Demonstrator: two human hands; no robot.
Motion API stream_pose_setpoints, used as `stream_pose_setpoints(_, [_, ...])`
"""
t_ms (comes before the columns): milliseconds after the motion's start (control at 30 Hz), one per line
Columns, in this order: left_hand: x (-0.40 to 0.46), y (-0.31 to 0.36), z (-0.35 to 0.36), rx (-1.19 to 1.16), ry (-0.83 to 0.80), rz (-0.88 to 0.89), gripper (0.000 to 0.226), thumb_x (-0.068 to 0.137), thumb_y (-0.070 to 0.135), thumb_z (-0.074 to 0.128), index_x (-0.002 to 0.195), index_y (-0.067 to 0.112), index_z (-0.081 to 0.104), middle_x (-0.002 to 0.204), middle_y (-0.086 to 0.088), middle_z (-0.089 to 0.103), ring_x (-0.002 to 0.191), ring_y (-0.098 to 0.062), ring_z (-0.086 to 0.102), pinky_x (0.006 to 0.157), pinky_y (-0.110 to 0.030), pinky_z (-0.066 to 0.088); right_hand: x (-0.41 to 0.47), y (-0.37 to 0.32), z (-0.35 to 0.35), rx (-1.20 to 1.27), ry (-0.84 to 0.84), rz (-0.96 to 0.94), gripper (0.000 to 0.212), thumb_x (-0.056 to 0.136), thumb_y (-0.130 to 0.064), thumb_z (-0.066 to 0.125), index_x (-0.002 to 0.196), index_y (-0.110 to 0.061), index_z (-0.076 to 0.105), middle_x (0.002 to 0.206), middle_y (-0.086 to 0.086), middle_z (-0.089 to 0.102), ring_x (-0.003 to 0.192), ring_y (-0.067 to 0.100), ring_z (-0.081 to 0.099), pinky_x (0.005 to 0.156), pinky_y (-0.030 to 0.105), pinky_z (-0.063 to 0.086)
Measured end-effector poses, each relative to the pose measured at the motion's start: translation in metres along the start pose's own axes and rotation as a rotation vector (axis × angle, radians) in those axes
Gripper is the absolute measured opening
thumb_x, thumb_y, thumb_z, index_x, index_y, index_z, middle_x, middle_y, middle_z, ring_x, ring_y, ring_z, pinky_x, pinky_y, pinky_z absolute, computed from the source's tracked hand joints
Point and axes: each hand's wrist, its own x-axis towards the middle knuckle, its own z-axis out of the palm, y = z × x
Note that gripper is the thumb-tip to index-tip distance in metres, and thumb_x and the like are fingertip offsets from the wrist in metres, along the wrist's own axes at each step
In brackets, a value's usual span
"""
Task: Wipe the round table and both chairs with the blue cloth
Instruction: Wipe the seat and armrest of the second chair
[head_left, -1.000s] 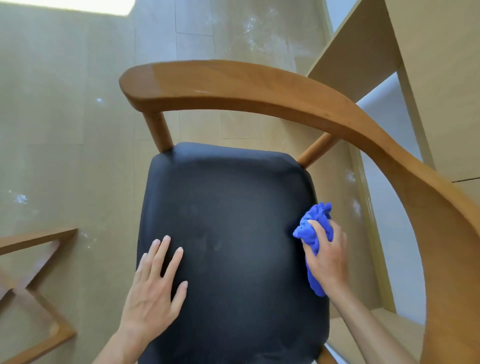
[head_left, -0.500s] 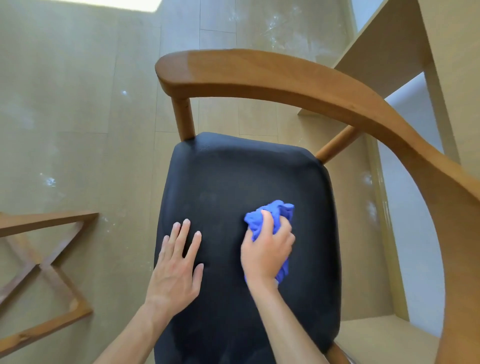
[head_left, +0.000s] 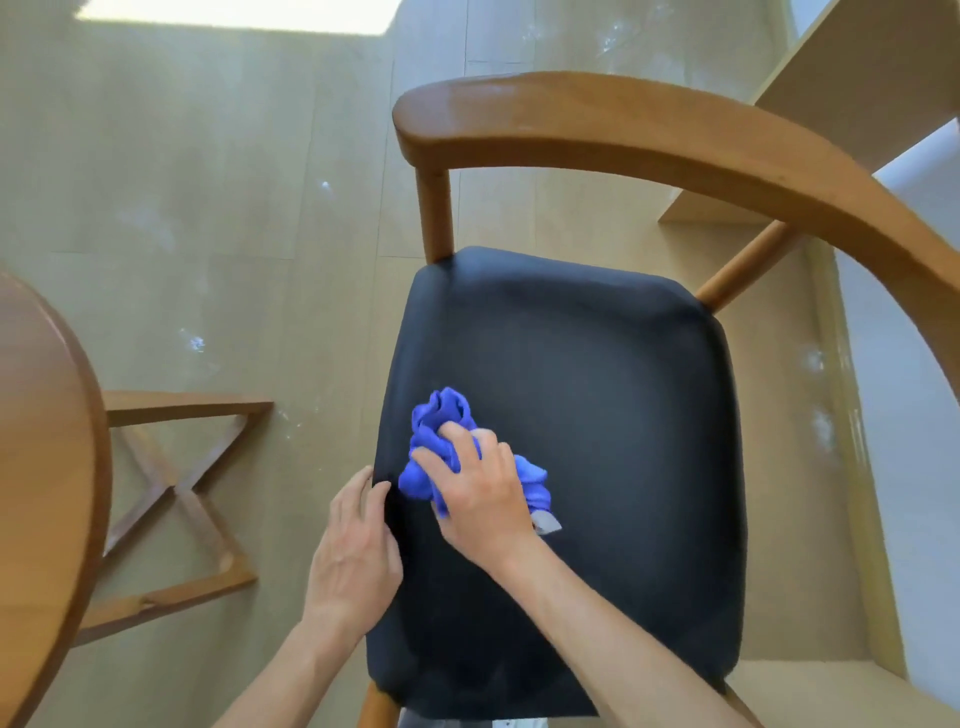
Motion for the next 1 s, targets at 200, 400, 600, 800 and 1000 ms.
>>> stream_pose_setpoints(200, [0.008, 0.014, -0.012, -0.075, 0.028, -0.038, 0.045, 0.081, -0.011, 0.052, 0.125, 0.0, 0.055, 0.141, -0.016, 0.044, 0.13, -0.034, 0.043, 0.101, -0.042, 0.044, -0.107, 0.009, -0.009, 0.009, -0.292, -0.548, 0.035, 0.078, -0.009, 0.044, 0.105, -0.027, 0.057, 0.11, 0.003, 0.057, 0.083, 0.024, 0.05, 0.07, 0.034, 0.042])
stream_pose_setpoints(400, [0.023, 0.026, -0.012, -0.095, 0.038, -0.038, 0.046, 0.089, -0.004, 0.046, 0.135, 0.005, 0.048, 0.146, -0.008, 0.039, 0.136, -0.024, 0.036, 0.11, -0.033, 0.035, -0.041, 0.053, -0.025, -0.095, -0.151, -0.548, 0.033, 0.072, -0.011, 0.058, 0.103, -0.024, 0.06, 0.108, 0.007, 0.06, 0.079, 0.029, 0.051, 0.062, 0.036, 0.04])
stream_pose_setpoints(600, [0.013, 0.013, 0.001, -0.144, 0.013, -0.027, 0.048, 0.094, 0.0, 0.042, 0.141, 0.011, 0.043, 0.152, 0.002, 0.031, 0.139, -0.014, 0.029, 0.109, -0.023, 0.028, 0.107, 0.073, -0.031, -0.203, 0.017, 0.083, 0.043, 0.074, -0.011, 0.066, 0.117, -0.018, 0.063, 0.125, 0.014, 0.056, 0.093, 0.036, 0.052, 0.069, 0.041, 0.041])
stream_pose_setpoints(800, [0.011, 0.004, 0.008, -0.283, 0.054, -0.083, 0.052, 0.088, -0.011, 0.041, 0.134, 0.011, 0.051, 0.149, 0.008, 0.037, 0.135, -0.01, 0.037, 0.104, -0.013, 0.025, 0.075, 0.024, -0.007, -0.079, 0.058, 0.031, 0.046, 0.061, -0.007, 0.071, 0.105, -0.016, 0.069, 0.116, 0.013, 0.063, 0.082, 0.036, 0.056, 0.063, 0.039, 0.046])
stream_pose_setpoints(1000, [0.019, 0.007, -0.005, -0.317, 0.023, -0.133, 0.049, 0.083, -0.015, 0.041, 0.125, 0.004, 0.058, 0.142, -0.003, 0.047, 0.131, -0.02, 0.044, 0.104, -0.016, 0.026, -0.044, 0.004, -0.009, -0.011, -0.132, -0.29, 0.041, 0.066, -0.011, 0.062, 0.106, -0.022, 0.065, 0.115, 0.009, 0.062, 0.083, 0.032, 0.056, 0.063, 0.035, 0.042])
